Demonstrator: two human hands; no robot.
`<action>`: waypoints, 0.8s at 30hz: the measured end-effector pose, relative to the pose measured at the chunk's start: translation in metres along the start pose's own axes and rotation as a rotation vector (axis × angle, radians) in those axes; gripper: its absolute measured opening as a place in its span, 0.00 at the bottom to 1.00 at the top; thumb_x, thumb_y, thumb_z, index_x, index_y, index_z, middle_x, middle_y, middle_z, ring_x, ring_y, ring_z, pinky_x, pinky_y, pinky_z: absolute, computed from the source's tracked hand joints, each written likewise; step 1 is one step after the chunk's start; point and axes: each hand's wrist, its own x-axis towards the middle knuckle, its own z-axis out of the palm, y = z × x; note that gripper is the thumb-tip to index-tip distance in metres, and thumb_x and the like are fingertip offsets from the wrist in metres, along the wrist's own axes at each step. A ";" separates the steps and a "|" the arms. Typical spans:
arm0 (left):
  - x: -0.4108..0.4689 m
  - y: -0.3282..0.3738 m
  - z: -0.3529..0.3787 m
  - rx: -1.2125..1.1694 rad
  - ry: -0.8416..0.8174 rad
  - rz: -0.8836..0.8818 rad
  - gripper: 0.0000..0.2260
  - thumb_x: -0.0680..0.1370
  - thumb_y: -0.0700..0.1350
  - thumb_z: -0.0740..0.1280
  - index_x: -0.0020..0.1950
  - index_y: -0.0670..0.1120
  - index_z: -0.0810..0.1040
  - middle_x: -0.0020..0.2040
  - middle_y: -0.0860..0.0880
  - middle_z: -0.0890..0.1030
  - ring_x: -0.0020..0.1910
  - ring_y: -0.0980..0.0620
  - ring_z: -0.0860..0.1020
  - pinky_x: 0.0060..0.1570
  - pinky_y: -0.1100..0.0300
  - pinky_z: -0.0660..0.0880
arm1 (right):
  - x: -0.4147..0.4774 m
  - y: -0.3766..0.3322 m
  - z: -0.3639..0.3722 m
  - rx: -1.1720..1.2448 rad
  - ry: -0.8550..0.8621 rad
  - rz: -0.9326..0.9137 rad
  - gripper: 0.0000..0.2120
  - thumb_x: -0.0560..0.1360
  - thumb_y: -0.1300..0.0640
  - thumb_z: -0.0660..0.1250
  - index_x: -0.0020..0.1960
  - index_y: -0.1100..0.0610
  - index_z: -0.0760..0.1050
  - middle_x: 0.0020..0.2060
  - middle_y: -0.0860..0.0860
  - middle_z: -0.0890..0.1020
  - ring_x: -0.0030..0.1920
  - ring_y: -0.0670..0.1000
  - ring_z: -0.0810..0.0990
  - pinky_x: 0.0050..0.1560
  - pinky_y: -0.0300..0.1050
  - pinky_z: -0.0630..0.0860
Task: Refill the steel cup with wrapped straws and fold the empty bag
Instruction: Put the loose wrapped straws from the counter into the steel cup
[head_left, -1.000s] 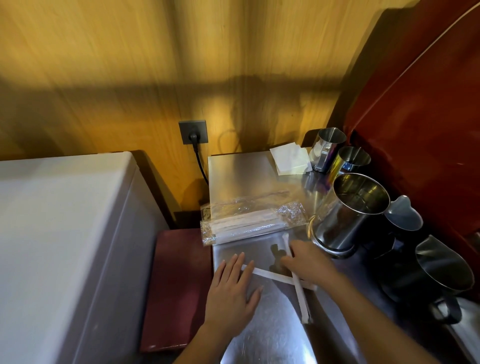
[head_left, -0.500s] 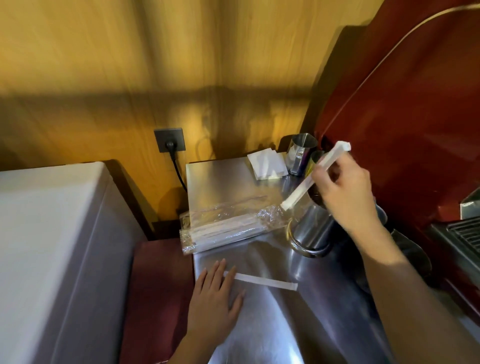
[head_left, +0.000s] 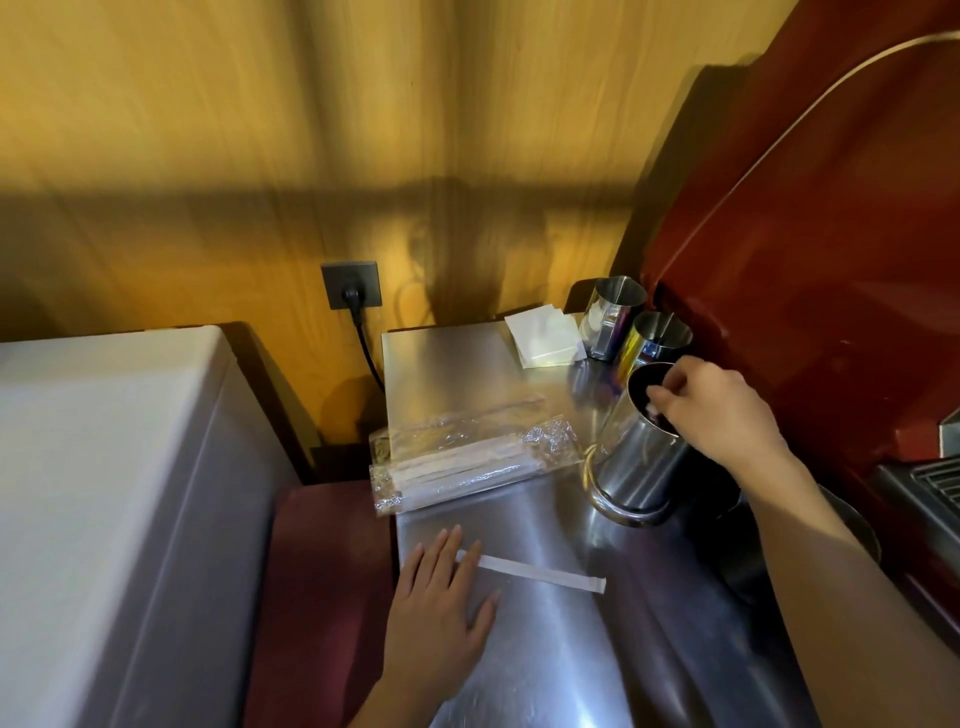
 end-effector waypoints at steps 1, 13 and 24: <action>0.000 0.000 0.000 0.003 0.006 0.002 0.23 0.73 0.58 0.58 0.61 0.48 0.78 0.63 0.46 0.79 0.63 0.47 0.75 0.69 0.60 0.48 | -0.003 -0.003 0.001 0.034 0.067 -0.039 0.08 0.75 0.50 0.63 0.46 0.55 0.73 0.41 0.57 0.81 0.44 0.62 0.78 0.47 0.56 0.76; 0.001 0.000 0.003 0.049 0.050 0.029 0.22 0.74 0.59 0.57 0.62 0.49 0.76 0.63 0.46 0.79 0.64 0.48 0.75 0.65 0.52 0.64 | -0.059 -0.030 0.125 -0.162 -0.443 -0.565 0.06 0.72 0.54 0.60 0.47 0.54 0.70 0.46 0.56 0.81 0.47 0.59 0.78 0.41 0.47 0.70; 0.001 0.001 0.001 0.048 0.061 0.028 0.25 0.73 0.58 0.59 0.65 0.46 0.73 0.65 0.48 0.77 0.65 0.50 0.74 0.65 0.54 0.61 | -0.058 -0.015 0.159 -0.486 -0.525 -0.590 0.11 0.68 0.55 0.62 0.49 0.56 0.73 0.49 0.56 0.81 0.49 0.59 0.79 0.41 0.46 0.67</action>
